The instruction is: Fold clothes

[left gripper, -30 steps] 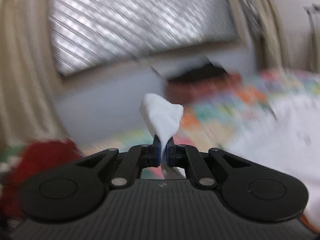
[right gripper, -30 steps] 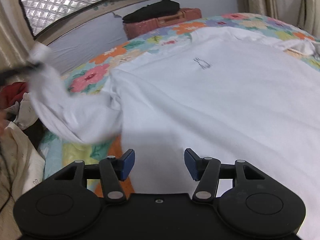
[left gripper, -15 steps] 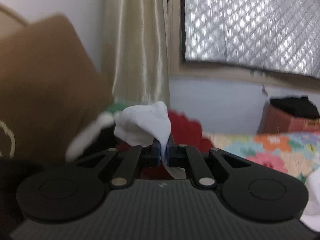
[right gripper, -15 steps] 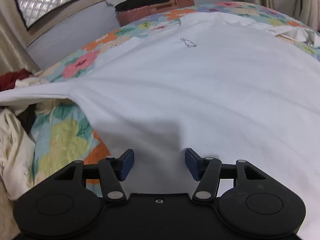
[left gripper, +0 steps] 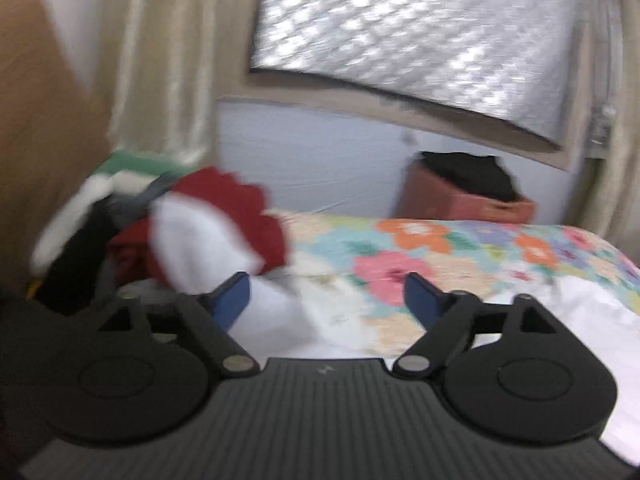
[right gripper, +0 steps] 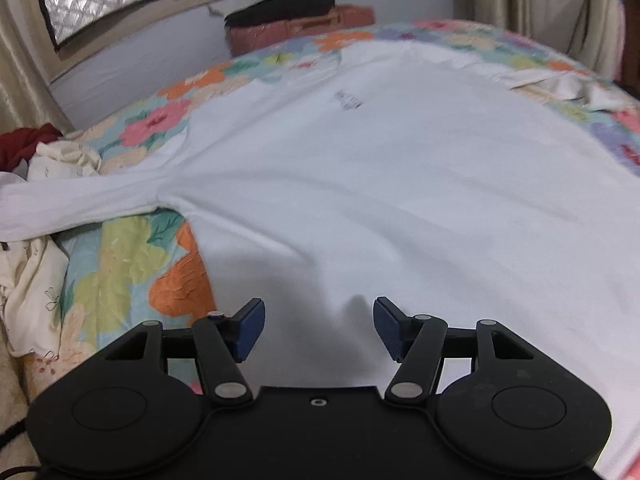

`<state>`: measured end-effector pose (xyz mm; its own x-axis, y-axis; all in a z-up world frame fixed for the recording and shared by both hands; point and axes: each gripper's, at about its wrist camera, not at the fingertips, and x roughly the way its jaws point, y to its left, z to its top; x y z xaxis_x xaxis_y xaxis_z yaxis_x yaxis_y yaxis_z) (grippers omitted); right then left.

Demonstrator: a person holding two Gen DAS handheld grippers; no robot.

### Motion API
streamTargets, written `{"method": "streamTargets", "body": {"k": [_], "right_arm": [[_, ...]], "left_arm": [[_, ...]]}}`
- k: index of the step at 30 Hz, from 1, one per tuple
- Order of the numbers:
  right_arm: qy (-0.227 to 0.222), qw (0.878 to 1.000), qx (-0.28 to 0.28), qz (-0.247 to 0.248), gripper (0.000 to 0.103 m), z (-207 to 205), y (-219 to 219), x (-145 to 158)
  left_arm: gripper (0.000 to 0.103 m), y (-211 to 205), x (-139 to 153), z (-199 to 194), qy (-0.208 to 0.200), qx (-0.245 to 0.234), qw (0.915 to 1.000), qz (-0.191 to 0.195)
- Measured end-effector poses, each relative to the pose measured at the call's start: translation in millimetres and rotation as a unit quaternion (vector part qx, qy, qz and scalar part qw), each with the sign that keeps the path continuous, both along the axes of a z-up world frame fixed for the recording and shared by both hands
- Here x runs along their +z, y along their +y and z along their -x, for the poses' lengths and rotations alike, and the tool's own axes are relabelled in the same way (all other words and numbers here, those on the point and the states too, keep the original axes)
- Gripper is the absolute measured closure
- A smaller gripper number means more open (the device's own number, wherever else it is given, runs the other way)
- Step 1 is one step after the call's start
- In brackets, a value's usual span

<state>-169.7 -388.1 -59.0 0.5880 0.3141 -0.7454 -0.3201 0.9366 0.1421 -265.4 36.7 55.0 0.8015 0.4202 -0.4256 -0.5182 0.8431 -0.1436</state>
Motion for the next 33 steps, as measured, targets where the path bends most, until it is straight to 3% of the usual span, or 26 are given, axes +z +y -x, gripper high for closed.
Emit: {"method": "streamTargets", "body": {"k": [3, 5, 8, 11, 14, 16, 21, 25, 30, 33], "right_arm": [[-0.017, 1.000, -0.019, 0.009, 0.037, 19.8, -25.9, 12.9], [-0.020, 0.999, -0.033, 0.013, 0.037, 31.9, -45.3, 17.7], [-0.014, 0.998, -0.063, 0.026, 0.037, 48.5, -76.0, 17.3], [0.000, 0.997, -0.077, 0.024, 0.037, 61.6, -98.5, 11.2], [0.013, 0.996, -0.088, 0.021, 0.037, 76.0, -115.7, 1.9], [0.017, 0.995, -0.094, 0.019, 0.037, 87.9, -124.4, -5.0], [0.004, 0.995, -0.102, -0.017, 0.037, 128.9, -145.9, -11.4], [-0.013, 0.996, -0.067, -0.049, 0.037, 148.0, -155.1, -17.1], [0.002, 0.996, -0.002, -0.094, 0.037, 149.4, -142.9, -28.4], [0.000, 0.996, 0.028, -0.087, 0.037, 149.5, -122.6, -38.4]], "left_arm": [[0.013, -31.8, -4.4, -21.0, 0.033, -0.063, 0.9975, 0.001], [0.013, -55.5, -13.5, -34.6, 0.056, -0.116, 0.9915, 0.020], [0.013, -94.1, -27.7, -54.7, 0.097, -0.191, 0.9758, 0.046], [0.013, -132.9, -45.0, -69.5, 0.131, -0.257, 0.9539, 0.082], [0.013, -172.2, -64.2, -74.4, 0.160, -0.293, 0.9367, 0.107], [0.013, -197.9, -72.9, -74.0, 0.174, -0.306, 0.9306, 0.101], [0.013, -234.6, -84.0, -67.1, 0.189, -0.327, 0.9242, 0.057], [0.013, -250.7, -95.0, -62.4, 0.208, -0.340, 0.9167, 0.023], [0.013, -234.1, -113.9, -66.9, 0.234, -0.308, 0.9208, 0.049], [0.013, -221.1, -116.8, -66.2, 0.235, -0.284, 0.9276, 0.061]]}}
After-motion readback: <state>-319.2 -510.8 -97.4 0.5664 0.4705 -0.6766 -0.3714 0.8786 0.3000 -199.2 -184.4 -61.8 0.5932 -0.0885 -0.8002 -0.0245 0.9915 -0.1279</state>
